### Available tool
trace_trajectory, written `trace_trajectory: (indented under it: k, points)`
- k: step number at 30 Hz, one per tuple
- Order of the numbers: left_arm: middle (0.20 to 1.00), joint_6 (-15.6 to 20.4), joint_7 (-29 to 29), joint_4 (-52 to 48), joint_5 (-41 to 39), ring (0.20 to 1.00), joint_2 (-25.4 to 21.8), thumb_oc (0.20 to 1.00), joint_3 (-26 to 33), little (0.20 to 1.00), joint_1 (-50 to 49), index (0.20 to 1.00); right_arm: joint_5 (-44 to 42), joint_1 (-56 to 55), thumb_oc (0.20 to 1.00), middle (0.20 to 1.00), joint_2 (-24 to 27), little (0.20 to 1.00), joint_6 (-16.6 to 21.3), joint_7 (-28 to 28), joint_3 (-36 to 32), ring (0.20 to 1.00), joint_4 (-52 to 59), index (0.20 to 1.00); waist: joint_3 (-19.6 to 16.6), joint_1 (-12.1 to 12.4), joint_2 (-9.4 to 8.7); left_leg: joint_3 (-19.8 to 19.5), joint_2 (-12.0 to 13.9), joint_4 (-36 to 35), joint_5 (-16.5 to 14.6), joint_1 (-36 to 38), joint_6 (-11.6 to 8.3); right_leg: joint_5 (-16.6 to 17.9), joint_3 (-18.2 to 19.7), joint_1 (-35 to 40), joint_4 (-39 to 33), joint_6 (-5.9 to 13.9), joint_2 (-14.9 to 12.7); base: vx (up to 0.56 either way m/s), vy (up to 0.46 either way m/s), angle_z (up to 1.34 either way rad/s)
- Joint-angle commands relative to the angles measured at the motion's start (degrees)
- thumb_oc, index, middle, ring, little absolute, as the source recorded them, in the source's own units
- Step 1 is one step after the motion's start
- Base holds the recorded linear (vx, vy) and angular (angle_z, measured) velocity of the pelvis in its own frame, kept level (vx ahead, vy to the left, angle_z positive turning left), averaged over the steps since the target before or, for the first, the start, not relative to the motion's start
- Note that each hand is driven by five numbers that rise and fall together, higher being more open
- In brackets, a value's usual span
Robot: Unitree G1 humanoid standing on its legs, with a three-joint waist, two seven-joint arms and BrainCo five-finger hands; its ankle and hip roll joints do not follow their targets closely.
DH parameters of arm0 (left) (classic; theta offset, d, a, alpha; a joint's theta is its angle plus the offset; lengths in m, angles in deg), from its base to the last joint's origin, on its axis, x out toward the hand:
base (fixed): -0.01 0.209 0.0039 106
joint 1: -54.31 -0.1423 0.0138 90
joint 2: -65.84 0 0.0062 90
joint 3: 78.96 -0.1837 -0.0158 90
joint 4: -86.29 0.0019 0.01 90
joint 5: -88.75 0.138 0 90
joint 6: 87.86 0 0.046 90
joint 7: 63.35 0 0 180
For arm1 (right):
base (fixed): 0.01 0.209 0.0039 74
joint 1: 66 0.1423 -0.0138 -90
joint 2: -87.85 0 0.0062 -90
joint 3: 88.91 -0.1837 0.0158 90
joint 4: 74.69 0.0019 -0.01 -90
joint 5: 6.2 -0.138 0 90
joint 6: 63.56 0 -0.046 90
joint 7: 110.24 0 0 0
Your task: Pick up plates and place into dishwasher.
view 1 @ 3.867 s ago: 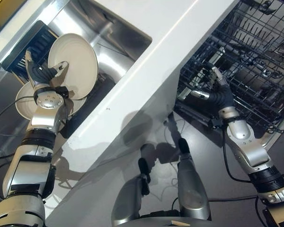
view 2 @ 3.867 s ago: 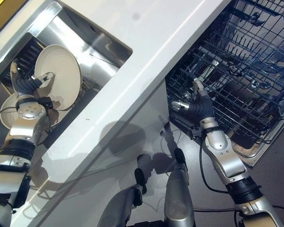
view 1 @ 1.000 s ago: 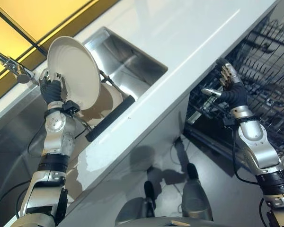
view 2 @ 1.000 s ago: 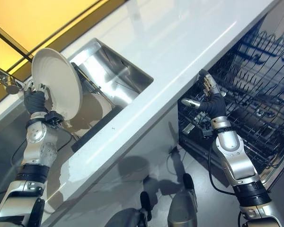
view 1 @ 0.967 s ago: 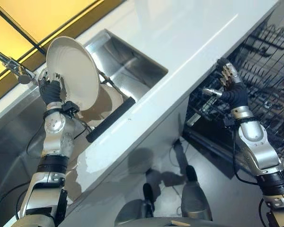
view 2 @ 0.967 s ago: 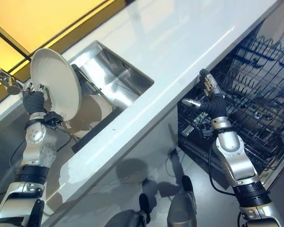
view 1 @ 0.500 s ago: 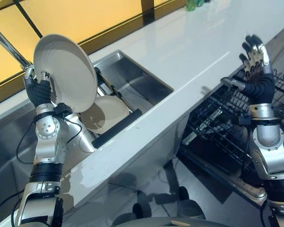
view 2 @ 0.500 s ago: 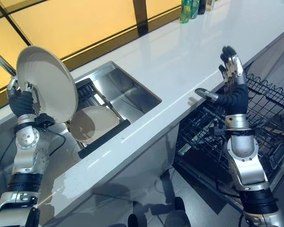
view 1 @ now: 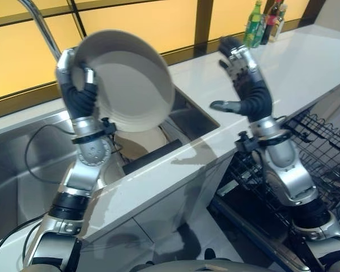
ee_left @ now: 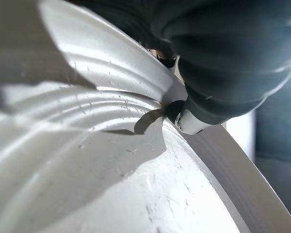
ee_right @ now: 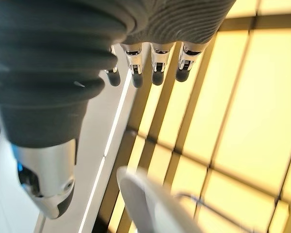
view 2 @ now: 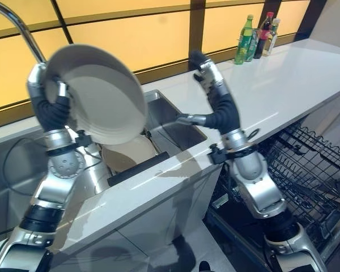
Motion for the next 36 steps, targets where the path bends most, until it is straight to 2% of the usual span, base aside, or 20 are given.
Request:
trace_trajectory:
  k: [1,8,17,18,20,22,25,26,27,28,29,30,36]
  points:
    - [0.200,-0.1,-1.4,-0.5,4.3,0.200,0.2,0.200,-4.3,0.200,7.9,0.200,-2.0,5.2,1.000,1.000,-1.1,1.000,0.6,-2.0,1.6,1.000,2.4,1.000,-3.8,1.1,-0.49,-2.0,-2.6,2.7,-2.5,-4.4,2.44,-11.4,-1.9,0.0,9.0,-1.16,2.8,-0.03,-0.045,0.04]
    - [0.200,-0.7,-2.4,-3.6,8.5,0.200,2.9,0.200,-8.4,0.200,7.5,0.200,-3.0,6.3,1.000,1.000,-3.7,1.000,0.1,-5.2,5.2,1.000,2.6,1.000,-4.0,1.7,-0.67,-2.4,-2.8,2.7,-2.7,-4.3,2.55,-11.1,-1.9,0.4,8.3,-1.09,3.0,0.00,-0.015,0.01]
    - [0.200,-1.1,-2.4,-6.2,11.3,0.200,2.9,0.200,-9.6,0.200,6.2,0.200,-3.6,6.9,1.000,1.000,-4.2,1.000,-1.4,-6.7,6.8,1.000,2.4,1.000,-4.4,2.4,-0.78,-2.4,-2.7,2.1,-2.6,-4.2,2.46,-10.7,-2.3,0.8,7.3,-0.94,3.0,0.00,-0.006,0.01]
    - [0.200,-1.3,-2.5,-6.1,11.5,0.200,2.6,0.200,-9.6,0.200,6.1,0.200,-4.0,6.8,1.000,1.000,-4.1,1.000,-1.9,-6.5,6.8,1.000,2.5,1.000,-4.5,2.4,-0.79,-2.4,-2.7,2.1,-2.6,-4.2,2.46,-10.7,-2.3,0.8,7.3,-0.92,3.0,0.02,0.010,0.04]
    - [0.200,-1.1,-3.2,-5.7,11.6,0.200,1.8,0.200,-9.4,0.200,5.8,0.200,-6.0,6.4,1.000,1.000,-3.5,1.000,-6.8,-6.2,6.9,1.000,2.3,1.000,-4.7,2.4,-0.82,-2.4,-2.7,2.1,-2.5,-4.3,2.50,-10.8,-2.3,0.6,7.5,-0.87,2.9,0.01,0.021,0.07]
    - [0.200,-0.5,-3.7,-5.5,11.7,0.200,1.3,0.200,-8.9,0.200,5.3,0.200,-8.3,5.8,1.000,1.000,-3.0,1.000,-8.4,-4.2,7.2,1.000,1.2,1.000,-4.8,2.4,-0.90,-2.4,-2.8,2.0,-2.4,-4.3,2.55,-10.8,-2.3,0.6,7.6,-0.85,2.9,0.02,0.030,0.06]
    - [0.200,-0.2,-3.4,-5.5,10.9,0.200,0.9,0.200,-8.6,0.200,5.2,0.200,-11.9,5.8,1.000,1.000,-2.3,1.000,-8.8,-0.6,7.9,1.000,0.9,1.000,-4.9,2.5,-1.16,-2.6,-2.9,2.1,-2.4,-4.3,2.63,-10.7,-2.6,0.6,7.7,-0.85,2.8,0.00,0.000,0.00]
    - [0.200,-0.2,-3.2,-5.4,10.7,0.200,0.9,0.200,-8.6,0.200,5.2,0.200,-13.2,6.0,0.925,0.925,-2.3,0.925,-9.0,0.5,8.1,0.925,0.8,0.925,-4.9,2.6,-1.26,-2.6,-3.0,2.1,-2.4,-4.3,2.67,-10.7,-2.6,0.6,7.8,-0.87,2.8,0.00,0.000,0.00]
    - [0.200,-0.1,-2.9,-5.3,10.3,0.200,0.9,0.200,-8.6,0.200,5.2,0.200,-14.3,6.3,0.677,0.677,-2.4,0.677,-9.3,1.7,8.4,0.677,0.7,0.677,-4.9,2.7,-1.37,-2.7,-3.0,2.1,-2.4,-4.2,2.70,-10.8,-2.6,0.6,7.8,-0.88,2.8,0.03,-0.009,0.04]
    - [0.200,0.1,-2.5,-5.1,10.0,0.200,0.9,0.200,-8.5,0.200,5.2,0.200,-15.4,6.6,0.473,0.473,-2.5,0.473,-9.6,3.0,8.8,0.473,0.7,0.473,-5.0,2.8,-1.52,-2.7,-3.0,2.1,-2.4,-4.2,2.73,-10.9,-2.7,0.7,7.9,-0.86,2.8,0.02,-0.010,0.05]
    - [0.200,0.2,-2.3,-5.0,10.0,0.200,0.9,0.200,-8.5,0.200,5.2,0.200,-15.9,6.8,0.313,0.313,-2.6,0.313,-9.6,3.4,9.1,0.313,0.6,0.313,-5.1,2.9,-1.58,-2.8,-3.0,2.1,-2.4,-4.1,2.77,-10.9,-2.8,0.8,8.0,-0.87,2.8,0.03,-0.012,0.05]
    - [0.200,0.4,-2.2,-4.7,9.7,0.200,1.0,0.200,-8.7,0.200,5.3,0.200,-15.9,7.3,0.200,0.200,-2.8,0.200,-9.7,3.7,9.5,0.200,0.5,0.200,-5.2,3.0,-1.68,-2.9,-3.0,1.9,-2.3,-4.1,2.80,-11.0,-2.7,0.7,8.2,-0.88,2.8,0.02,-0.012,0.06]
    - [0.200,1.1,-1.8,-4.1,9.5,0.200,1.3,0.200,-8.7,0.200,6.0,0.200,-16.3,9.0,0.200,0.200,-3.1,0.200,-10.1,6.0,10.5,0.200,-0.8,0.200,-5.5,3.3,-1.81,-3.5,-3.1,1.7,-2.1,-4.0,3.01,-11.5,-2.7,0.5,9.1,-1.01,3.0,0.01,-0.003,0.02]
